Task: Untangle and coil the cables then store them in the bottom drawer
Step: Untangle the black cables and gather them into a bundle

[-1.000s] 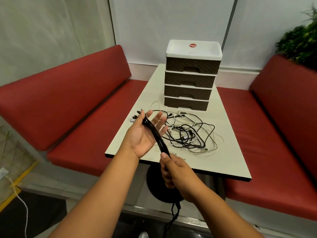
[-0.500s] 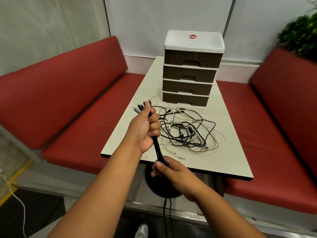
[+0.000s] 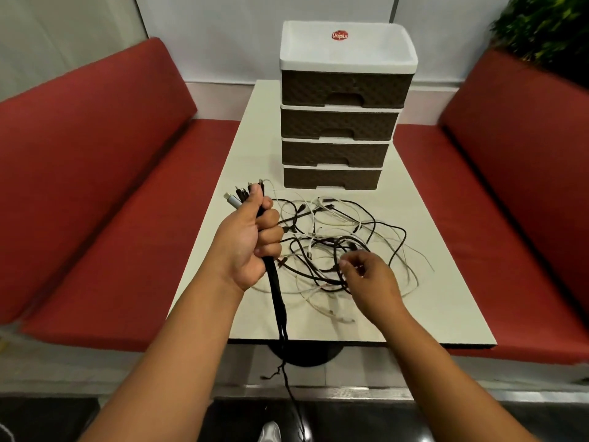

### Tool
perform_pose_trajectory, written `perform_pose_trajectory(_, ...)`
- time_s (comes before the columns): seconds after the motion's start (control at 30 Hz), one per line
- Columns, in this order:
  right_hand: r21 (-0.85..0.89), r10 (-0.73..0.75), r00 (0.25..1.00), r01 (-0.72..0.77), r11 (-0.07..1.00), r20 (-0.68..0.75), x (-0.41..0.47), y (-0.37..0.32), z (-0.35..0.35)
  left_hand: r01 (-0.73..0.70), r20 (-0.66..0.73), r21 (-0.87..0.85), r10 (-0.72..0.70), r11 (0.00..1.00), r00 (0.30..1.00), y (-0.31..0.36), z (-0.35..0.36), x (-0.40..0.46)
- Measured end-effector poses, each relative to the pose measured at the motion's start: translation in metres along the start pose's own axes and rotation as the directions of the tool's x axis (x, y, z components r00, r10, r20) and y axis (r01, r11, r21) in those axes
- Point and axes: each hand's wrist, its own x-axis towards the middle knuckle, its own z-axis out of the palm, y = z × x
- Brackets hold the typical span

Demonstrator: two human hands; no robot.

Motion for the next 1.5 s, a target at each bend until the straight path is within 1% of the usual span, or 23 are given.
perform_pose_trajectory(0.07,-0.11,0.021,1.0,-0.022,0.994,-0.014,0.014,-0.001,0.006,0.012,0.007,-0.016,-0.012,1.0,1.0,0.004,-0.005,0.011)
perform_pose_trajectory(0.17,-0.325,0.111,0.991,-0.08,0.942,0.08,0.028,0.002,0.014,0.044,0.017,-0.057,-0.043,0.997,0.999,0.008,-0.014,0.026)
perform_pose_trajectory(0.23,-0.374,0.148,0.981,-0.092,0.923,0.123,0.035,0.001,0.016,0.077,0.019,-0.06,-0.076,0.995,0.997,0.009,-0.019,0.036)
perform_pose_trajectory(0.3,-0.352,0.133,0.983,-0.082,0.932,0.124,0.044,-0.005,0.012,0.1,0.016,-0.045,-0.1,0.994,0.995,0.01,-0.023,0.044)
perform_pose_trajectory(0.37,-0.209,0.12,0.989,-0.099,0.973,0.086,0.053,-0.017,0.004,0.115,0.015,-0.023,-0.115,0.993,0.993,0.011,-0.026,0.051)
perform_pose_trajectory(0.43,0.011,0.118,0.993,-0.118,0.993,0.023,0.062,-0.034,-0.007,0.135,0.023,-0.016,-0.134,0.991,0.991,0.011,-0.027,0.056)
perform_pose_trajectory(0.5,0.203,0.051,0.997,-0.04,0.978,-0.05,0.069,-0.052,-0.02,0.153,0.035,-0.016,-0.152,0.988,0.988,0.011,-0.029,0.06)
perform_pose_trajectory(0.57,0.419,-0.056,0.992,0.097,0.903,-0.11,0.072,-0.071,-0.034,0.167,0.039,-0.019,-0.166,0.986,0.985,0.011,-0.029,0.063)
perform_pose_trajectory(0.67,0.64,-0.224,0.959,0.284,0.714,-0.175,0.074,-0.097,-0.051,0.188,0.054,-0.017,-0.186,0.982,0.981,0.012,-0.03,0.065)
perform_pose_trajectory(0.83,0.825,-0.352,0.897,0.401,0.398,-0.266,0.07,-0.128,-0.063,0.208,0.064,0.002,-0.207,0.978,0.976,0.014,-0.03,0.067)
perform_pose_trajectory(0.93,0.848,-0.378,0.878,0.422,0.321,-0.294,0.071,-0.144,-0.072,0.206,0.079,0.015,-0.206,0.978,0.975,0.013,-0.03,0.067)
perform_pose_trajectory(1.03,0.859,-0.385,0.875,0.419,0.296,-0.294,0.074,-0.157,-0.079,0.22,0.102,0.02,-0.221,0.975,0.97,0.012,-0.029,0.069)
perform_pose_trajectory(1.13,0.857,-0.342,0.894,0.402,0.323,-0.291,0.076,-0.158,-0.074,0.232,0.127,0.049,-0.237,0.971,0.963,0.009,-0.027,0.068)
perform_pose_trajectory(1.17,0.841,-0.318,0.902,0.399,0.366,-0.29,0.076,-0.153,-0.069,0.231,0.131,0.066,-0.238,0.971,0.962,0.007,-0.026,0.067)
perform_pose_trajectory(1.2,0.777,-0.298,0.904,0.418,0.471,-0.306,0.077,-0.145,-0.064,0.231,0.134,0.082,-0.24,0.97,0.962,0.005,-0.026,0.067)
perform_pose_trajectory(1.23,0.623,-0.297,0.896,0.443,0.645,-0.33,0.079,-0.136,-0.059,0.231,0.136,0.096,-0.242,0.968,0.961,0.003,-0.025,0.066)
perform_pose_trajectory(1.27,0.367,-0.32,0.887,0.434,0.823,-0.332,0.081,-0.125,-0.055,0.231,0.134,0.108,-0.244,0.967,0.96,0.001,-0.024,0.064)
perform_pose_trajectory(1.3,0.07,-0.338,0.892,0.374,0.925,-0.301,0.083,-0.112,-0.053,0.231,0.129,0.116,-0.245,0.966,0.961,0.0,-0.023,0.063)
perform_pose_trajectory(1.33,-0.182,-0.327,0.907,0.286,0.941,-0.265,0.085,-0.102,-0.053,0.23,0.121,0.122,-0.244,0.966,0.962,-0.001,-0.023,0.063)
perform_pose_trajectory(1.37,-0.326,-0.292,0.927,0.208,0.922,-0.234,0.086,-0.093,-0.053,0.229,0.11,0.126,-0.243,0.965,0.964,-0.002,-0.022,0.062)
perform_pose_trajectory(1.4,-0.354,-0.249,0.946,0.165,0.92,-0.206,0.085,-0.088,-0.054,0.229,0.099,0.131,-0.242,0.965,0.965,-0.003,-0.021,0.061)
perform_pose_trajectory(1.43,-0.289,-0.206,0.962,0.148,0.946,-0.181,0.083,-0.085,-0.056,0.227,0.087,0.137,-0.24,0.964,0.967,-0.004,-0.019,0.06)
perform_pose_trajectory(1.5,-0.008,-0.143,0.974,0.143,0.99,-0.178,0.079,-0.081,-0.058,0.221,0.071,0.153,-0.233,0.963,0.97,-0.006,-0.014,0.057)
